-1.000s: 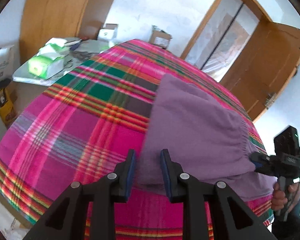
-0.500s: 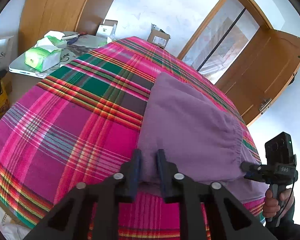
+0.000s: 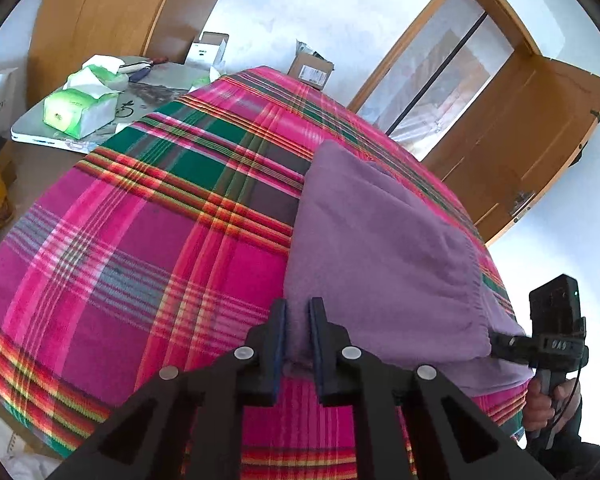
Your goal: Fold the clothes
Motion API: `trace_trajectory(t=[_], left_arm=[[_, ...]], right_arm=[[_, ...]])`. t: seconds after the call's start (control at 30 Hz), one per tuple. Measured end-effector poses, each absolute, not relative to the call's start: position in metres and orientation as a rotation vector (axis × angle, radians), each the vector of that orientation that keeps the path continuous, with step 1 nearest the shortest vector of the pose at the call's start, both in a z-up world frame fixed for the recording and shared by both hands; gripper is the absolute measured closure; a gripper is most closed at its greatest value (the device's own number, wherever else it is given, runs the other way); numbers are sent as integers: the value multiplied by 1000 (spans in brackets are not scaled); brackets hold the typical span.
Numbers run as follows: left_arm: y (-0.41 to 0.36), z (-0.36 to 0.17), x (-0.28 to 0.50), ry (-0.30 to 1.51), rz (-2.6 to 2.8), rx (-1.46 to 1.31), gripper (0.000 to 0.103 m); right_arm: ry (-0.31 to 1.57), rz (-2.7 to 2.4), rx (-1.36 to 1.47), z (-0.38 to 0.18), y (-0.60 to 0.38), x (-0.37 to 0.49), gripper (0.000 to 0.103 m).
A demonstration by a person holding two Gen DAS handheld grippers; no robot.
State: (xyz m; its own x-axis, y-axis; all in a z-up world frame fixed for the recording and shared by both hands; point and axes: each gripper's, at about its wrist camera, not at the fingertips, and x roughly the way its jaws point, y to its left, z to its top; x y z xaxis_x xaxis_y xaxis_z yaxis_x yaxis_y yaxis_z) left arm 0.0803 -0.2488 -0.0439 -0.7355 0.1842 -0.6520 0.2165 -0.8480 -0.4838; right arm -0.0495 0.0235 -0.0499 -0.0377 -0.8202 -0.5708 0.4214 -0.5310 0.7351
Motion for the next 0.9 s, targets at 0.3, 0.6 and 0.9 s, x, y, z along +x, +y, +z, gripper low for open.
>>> trace_trajectory(t=[0.3,0.6,0.9], left_arm=[[-232,-11,78,747,-2851,1033,90],[-194,-38,60,670,-2921,1159,90],[-202,-38,74,697,-2948,1166,91]], right_arm=[[-440,-1796,1232,-11,-6,-102,63],[-556,-1736,1338,-45,-32,-140,94],[-587,-1756,1308,-42,-15,-133,99]])
